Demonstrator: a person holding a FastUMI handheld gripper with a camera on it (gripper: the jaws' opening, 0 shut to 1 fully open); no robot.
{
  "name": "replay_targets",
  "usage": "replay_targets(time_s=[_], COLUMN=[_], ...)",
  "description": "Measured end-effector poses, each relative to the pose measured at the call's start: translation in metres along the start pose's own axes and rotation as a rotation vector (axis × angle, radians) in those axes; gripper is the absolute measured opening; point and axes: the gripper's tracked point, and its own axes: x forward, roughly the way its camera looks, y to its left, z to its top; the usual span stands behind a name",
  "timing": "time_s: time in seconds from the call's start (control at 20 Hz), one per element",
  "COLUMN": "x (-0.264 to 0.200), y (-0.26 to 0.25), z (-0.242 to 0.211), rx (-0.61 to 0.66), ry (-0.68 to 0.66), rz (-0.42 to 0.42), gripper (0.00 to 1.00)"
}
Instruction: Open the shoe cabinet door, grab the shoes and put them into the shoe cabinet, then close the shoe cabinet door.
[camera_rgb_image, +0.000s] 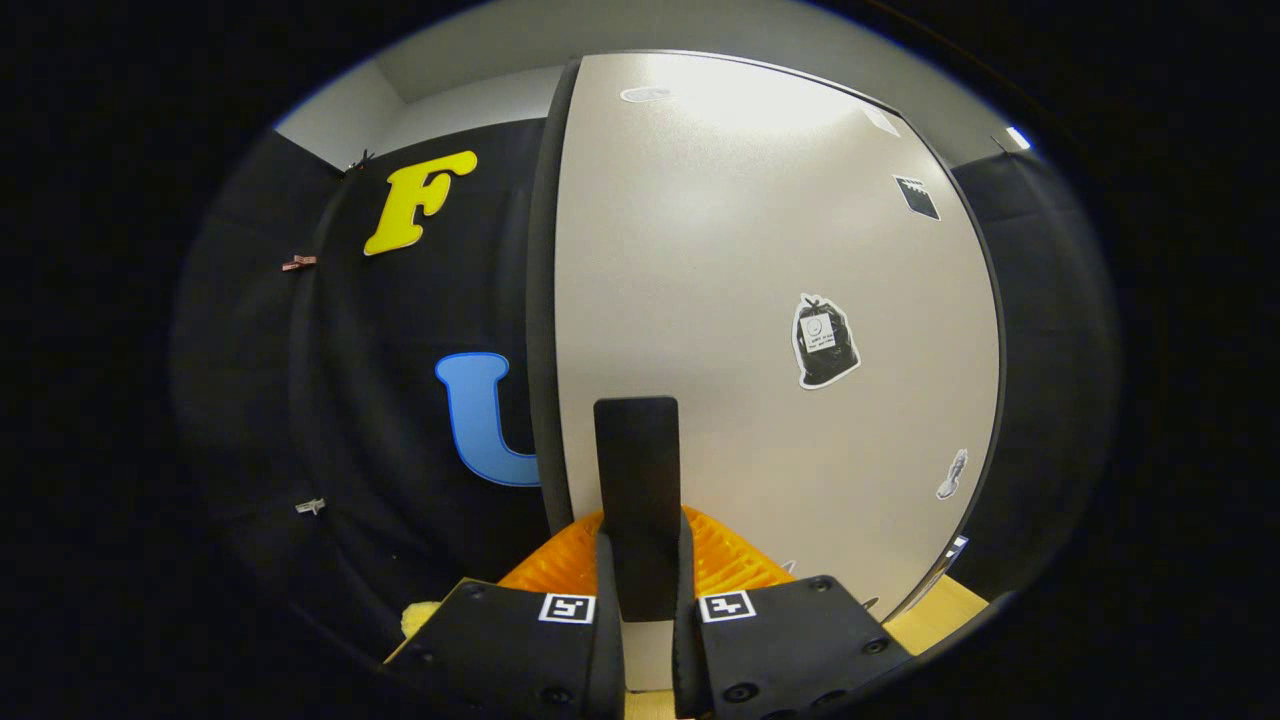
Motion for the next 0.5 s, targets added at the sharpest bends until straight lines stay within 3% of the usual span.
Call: replay_targets(time_s=[0.5], x=[-0.071], y=[-0.021], z=[0.002], rx=[0.021], ry=[0.019], rz=[0.088], gripper=[0.23])
